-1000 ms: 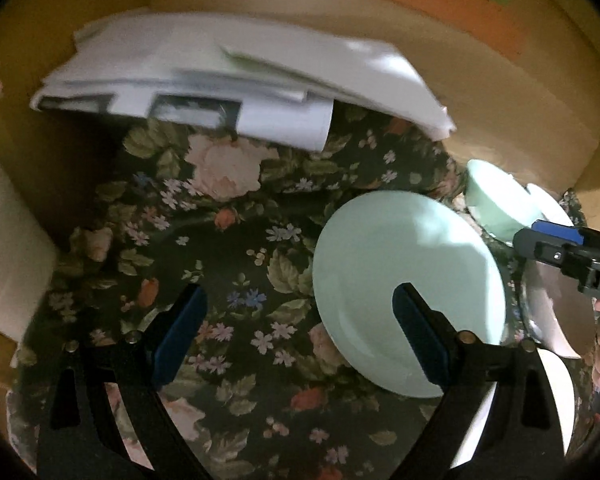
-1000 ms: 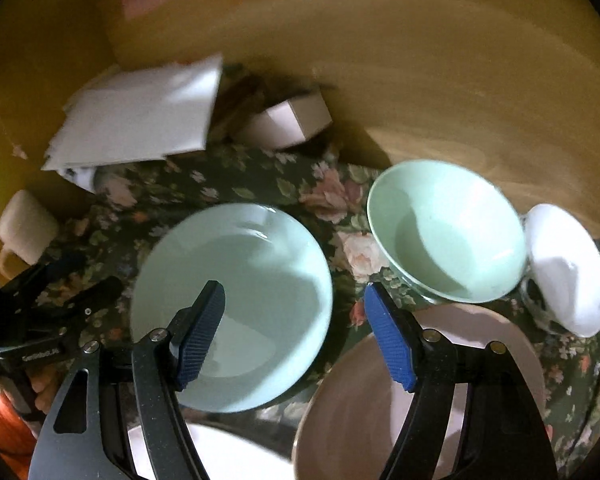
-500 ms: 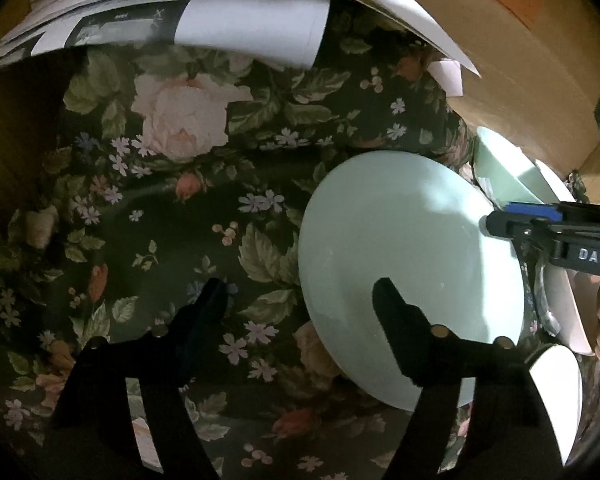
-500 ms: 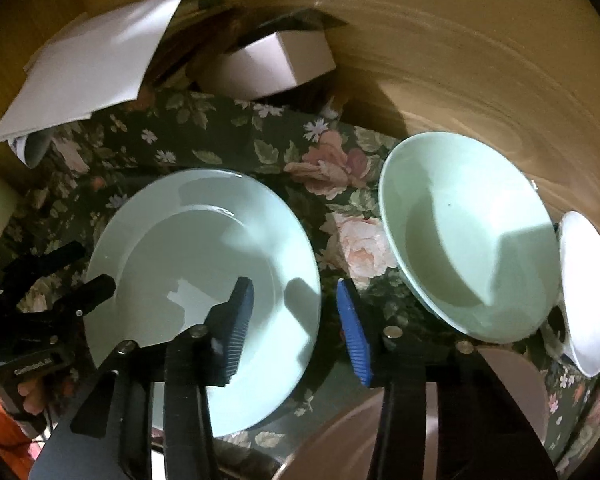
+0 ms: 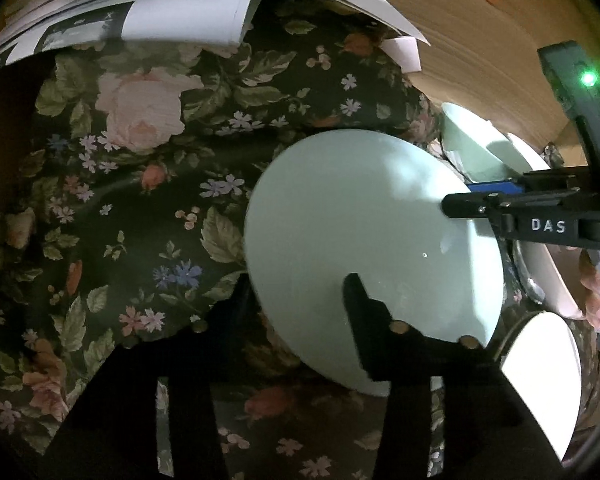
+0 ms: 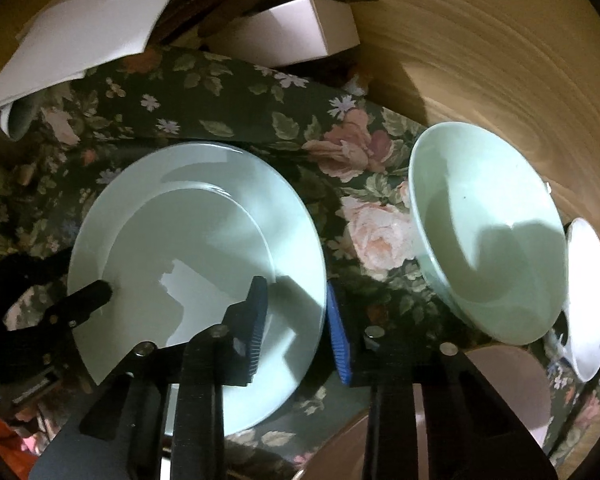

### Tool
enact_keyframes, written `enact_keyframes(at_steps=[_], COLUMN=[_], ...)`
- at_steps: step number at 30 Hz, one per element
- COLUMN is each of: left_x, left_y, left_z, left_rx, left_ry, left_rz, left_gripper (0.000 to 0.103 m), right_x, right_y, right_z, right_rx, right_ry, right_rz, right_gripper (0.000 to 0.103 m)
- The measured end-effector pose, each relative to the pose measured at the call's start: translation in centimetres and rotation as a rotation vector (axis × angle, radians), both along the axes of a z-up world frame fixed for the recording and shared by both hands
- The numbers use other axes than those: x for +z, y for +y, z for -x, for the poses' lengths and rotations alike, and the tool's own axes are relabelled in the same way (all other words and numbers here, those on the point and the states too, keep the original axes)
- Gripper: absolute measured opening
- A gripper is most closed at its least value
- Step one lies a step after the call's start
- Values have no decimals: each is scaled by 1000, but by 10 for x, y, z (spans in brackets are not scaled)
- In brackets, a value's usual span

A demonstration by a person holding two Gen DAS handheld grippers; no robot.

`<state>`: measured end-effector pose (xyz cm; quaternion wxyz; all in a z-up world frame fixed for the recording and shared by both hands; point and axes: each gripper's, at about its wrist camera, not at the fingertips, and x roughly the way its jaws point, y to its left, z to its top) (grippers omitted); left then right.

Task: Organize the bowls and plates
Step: 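Close both grippers on the mint green plate rim and lift it, then carry the mint green plate over the white plate and lower it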

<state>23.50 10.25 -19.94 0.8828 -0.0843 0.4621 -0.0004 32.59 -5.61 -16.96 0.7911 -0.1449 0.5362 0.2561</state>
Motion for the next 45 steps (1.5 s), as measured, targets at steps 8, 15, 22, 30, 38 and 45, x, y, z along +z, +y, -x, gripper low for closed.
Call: enact_keyframes(at_steps=[8,15,22,30,38,45], left_x=[4,6,7,8,8,23], left_y=[25,45,53,51,47,46], left_z=[8,25,37,43,40,56], left_rx=[51,97,79,45,74,85], left_ry=[28,32,24,14,7,-28], left_rz=[44,9,-15,-25,-15,-17], left_gripper=[35,35,36,38,38,38], right_x=[4,0,-11,-20,-4,17], right_y=[13,46,56,51,43,23], right_z=[33,71,88,96,111,124], right_rx=[28,109,103,92,96,85], right_ry=[7,13,21,19,-77,-115], right_rz=[-52,-60,-93,-131,-132,-180], right_gripper=[26,26,27,28,26,26])
